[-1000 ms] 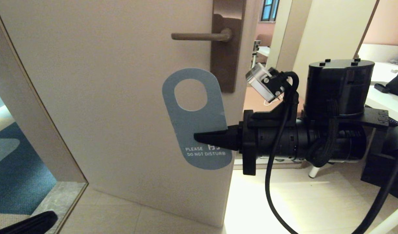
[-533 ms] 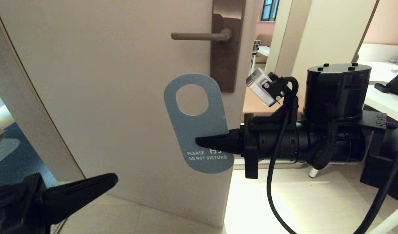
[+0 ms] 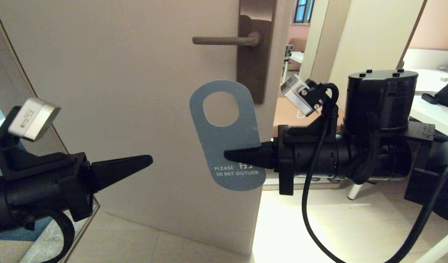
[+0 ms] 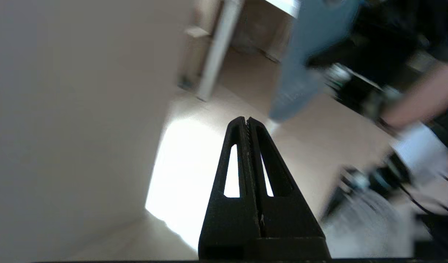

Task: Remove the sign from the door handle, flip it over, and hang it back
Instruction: Hand it to the other hand

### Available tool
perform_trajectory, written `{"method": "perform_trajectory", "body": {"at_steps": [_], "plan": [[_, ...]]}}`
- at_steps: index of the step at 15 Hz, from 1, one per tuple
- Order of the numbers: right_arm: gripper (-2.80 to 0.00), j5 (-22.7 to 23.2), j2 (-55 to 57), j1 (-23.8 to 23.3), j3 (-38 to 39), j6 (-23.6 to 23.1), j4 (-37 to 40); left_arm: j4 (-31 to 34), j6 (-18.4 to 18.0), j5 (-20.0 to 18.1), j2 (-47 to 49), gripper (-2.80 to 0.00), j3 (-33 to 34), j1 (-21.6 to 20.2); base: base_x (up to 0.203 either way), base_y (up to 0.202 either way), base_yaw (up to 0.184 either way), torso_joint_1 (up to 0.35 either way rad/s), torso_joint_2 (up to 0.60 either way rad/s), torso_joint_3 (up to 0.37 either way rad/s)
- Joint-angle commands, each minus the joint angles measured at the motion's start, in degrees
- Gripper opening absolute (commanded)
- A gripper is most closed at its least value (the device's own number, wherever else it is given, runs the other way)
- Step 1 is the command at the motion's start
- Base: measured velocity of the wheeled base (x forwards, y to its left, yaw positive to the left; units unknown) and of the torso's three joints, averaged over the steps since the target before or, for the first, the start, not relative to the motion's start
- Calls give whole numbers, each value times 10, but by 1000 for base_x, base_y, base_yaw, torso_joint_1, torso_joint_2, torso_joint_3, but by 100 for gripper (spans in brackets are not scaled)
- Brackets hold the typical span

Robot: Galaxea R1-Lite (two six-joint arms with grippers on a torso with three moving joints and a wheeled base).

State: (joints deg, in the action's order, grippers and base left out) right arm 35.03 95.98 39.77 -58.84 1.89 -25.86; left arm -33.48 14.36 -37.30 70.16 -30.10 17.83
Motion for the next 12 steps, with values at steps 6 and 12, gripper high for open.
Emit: {"method": "perform_trajectory", "body": {"at_steps": [6, 12], "plan": [[-280, 50, 30, -14, -3, 3, -36, -8, 1, -161, 47, -280, 17, -13, 0, 0, 0, 0, 0, 0], [-280, 74, 48, -12, -6, 93, -106, -153, 3, -168, 128, -280, 21, -11, 0, 0, 0, 0, 0, 0]]}}
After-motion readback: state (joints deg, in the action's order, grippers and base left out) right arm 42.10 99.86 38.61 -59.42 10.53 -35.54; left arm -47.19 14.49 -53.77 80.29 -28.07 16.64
